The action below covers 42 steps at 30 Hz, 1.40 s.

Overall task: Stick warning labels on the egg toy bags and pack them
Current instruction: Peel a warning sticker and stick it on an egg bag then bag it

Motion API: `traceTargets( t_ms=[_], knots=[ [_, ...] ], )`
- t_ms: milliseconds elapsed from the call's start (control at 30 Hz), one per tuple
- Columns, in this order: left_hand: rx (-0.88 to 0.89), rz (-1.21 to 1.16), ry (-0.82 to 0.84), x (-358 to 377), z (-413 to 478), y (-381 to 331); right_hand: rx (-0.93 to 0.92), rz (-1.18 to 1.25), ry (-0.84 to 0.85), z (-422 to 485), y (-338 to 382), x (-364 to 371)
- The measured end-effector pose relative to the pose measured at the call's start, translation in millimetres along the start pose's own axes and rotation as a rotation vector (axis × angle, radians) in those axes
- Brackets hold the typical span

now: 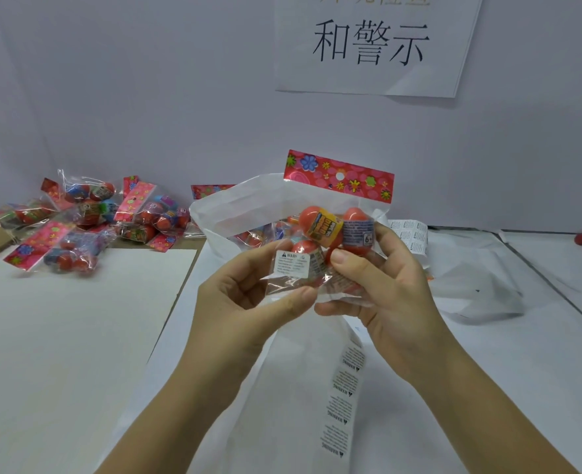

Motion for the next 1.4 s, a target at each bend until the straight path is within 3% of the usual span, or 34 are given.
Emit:
traceTargets(
  t_ms=[467,633,967,1233,1400],
  knots=[
    [-0.012,-0.088,-0.203,-3.3,2.0,-3.4,-0.034,-0.055,-0.02,-2.3,4.6,1.9],
    [-0.042,-0.097,-0.207,-5.3,4.0,-3.7,-0.025,-0.11,-0.022,-2.4,4.1,3.1],
    [0.057,-0.071,-0.27,-5.3,3.9,-3.4,0.062,-0.034,-0.048,0.9,4.0,0.6],
    [0.115,-0.076,-0.339,-0.7,1.4,3.3,0.019,0.001,-0.07,-0.6,0.5,4.8],
    [0.134,-0.108,-0.401,-7.3,4.6,0.9,-0.128,-0.063,-0.29,-2.2,3.5,1.5]
  ],
)
Point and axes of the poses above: each hand's wrist, its own z-axis towards the middle knuckle, its own x-axis out of the palm, y = z × x, the point moved 1 cm from there along z, towards the middle knuckle, and after that the axes turned 4 degrees about -z, right-handed, at the moved point
